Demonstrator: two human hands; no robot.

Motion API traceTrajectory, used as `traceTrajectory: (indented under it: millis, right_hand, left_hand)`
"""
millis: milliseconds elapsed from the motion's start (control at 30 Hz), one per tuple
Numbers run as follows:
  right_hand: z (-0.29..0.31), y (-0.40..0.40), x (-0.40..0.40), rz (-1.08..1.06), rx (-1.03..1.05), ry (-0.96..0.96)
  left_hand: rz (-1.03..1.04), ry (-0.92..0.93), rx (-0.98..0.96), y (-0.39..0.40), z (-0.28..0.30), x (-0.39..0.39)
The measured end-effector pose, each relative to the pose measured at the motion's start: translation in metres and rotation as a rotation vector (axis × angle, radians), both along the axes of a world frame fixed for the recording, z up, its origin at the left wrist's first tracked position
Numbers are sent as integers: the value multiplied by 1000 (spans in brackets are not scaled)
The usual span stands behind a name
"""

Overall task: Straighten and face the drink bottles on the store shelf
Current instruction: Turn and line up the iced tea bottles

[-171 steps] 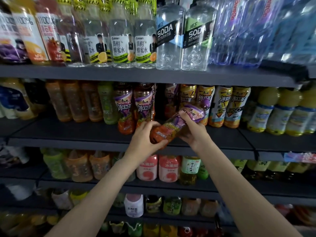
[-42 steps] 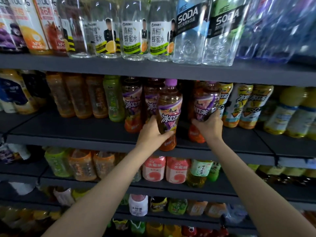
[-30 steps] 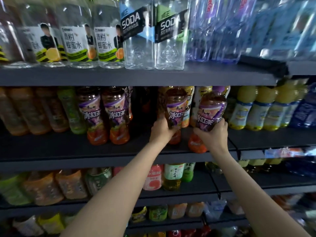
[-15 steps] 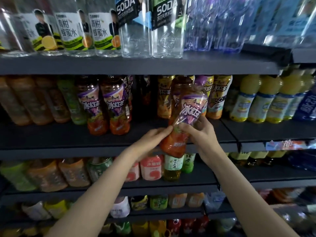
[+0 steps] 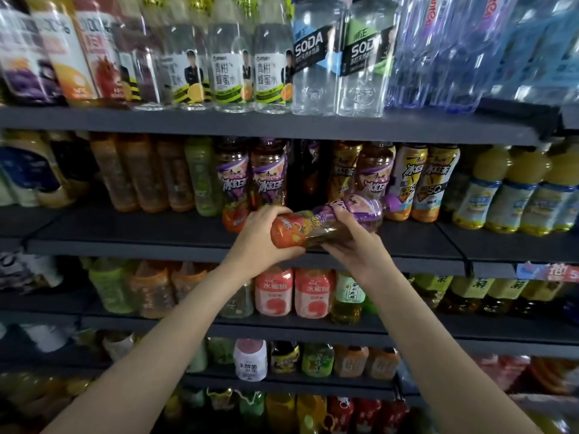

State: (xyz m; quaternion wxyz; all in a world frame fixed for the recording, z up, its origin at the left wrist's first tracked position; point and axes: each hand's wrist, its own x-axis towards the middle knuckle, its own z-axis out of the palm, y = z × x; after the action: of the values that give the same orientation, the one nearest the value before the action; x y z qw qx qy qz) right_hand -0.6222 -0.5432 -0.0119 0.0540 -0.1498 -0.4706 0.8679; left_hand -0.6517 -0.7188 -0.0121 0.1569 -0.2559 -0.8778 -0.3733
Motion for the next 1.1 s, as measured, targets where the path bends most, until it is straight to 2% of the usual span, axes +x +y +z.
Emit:
traceTrajectory:
  millis: [67, 167, 200, 267, 400, 467, 567, 667, 733, 800, 933, 967, 1033, 1100]
  right_hand:
    - [3, -6, 3, -4, -26, 22]
    - [9, -9, 7, -2, -45, 98]
    - [11, -9, 8, 1, -58, 126]
    - [17, -11, 10, 11, -77, 168]
    - [30, -11, 14, 98, -1, 157]
    - [32, -11, 15, 147, 26, 98]
    - [29, -16, 17, 152, -57, 97]
    - [25, -25, 18, 138, -88, 134]
    - [24, -27, 20, 100, -97, 126]
    - [26, -28, 20, 62, -117, 131]
    - [25, -30, 17, 70, -107, 204]
    - [25, -30, 17, 79, -108, 224]
    - [27, -32, 16, 105, -123, 269]
    - [29, -33, 14, 138, -111, 292]
  left_hand:
    - [-40, -225, 126, -13, 4, 3]
    - [-167, -789, 533, -29, 11, 10]
    - [-206, -877, 623, -32, 13, 12]
    - [-242, -877, 665, -35, 16, 13]
    - [-176, -693, 656, -36, 24, 16]
    - [-128, -532, 580, -40, 26, 16]
    - [-149, -330, 401, -45, 31, 20]
    - [-182, -201, 241, -48, 35, 28]
    - [-186, -169, 238, -51, 33, 30]
    - [-178, -252, 287, -55, 28, 31]
    - [-244, -823, 691, -60, 21, 33]
    - [-264, -877, 718, -62, 21, 32]
    - [-276, -853, 716, -62, 22, 33]
    - [-232, -747, 690, -62, 21, 32]
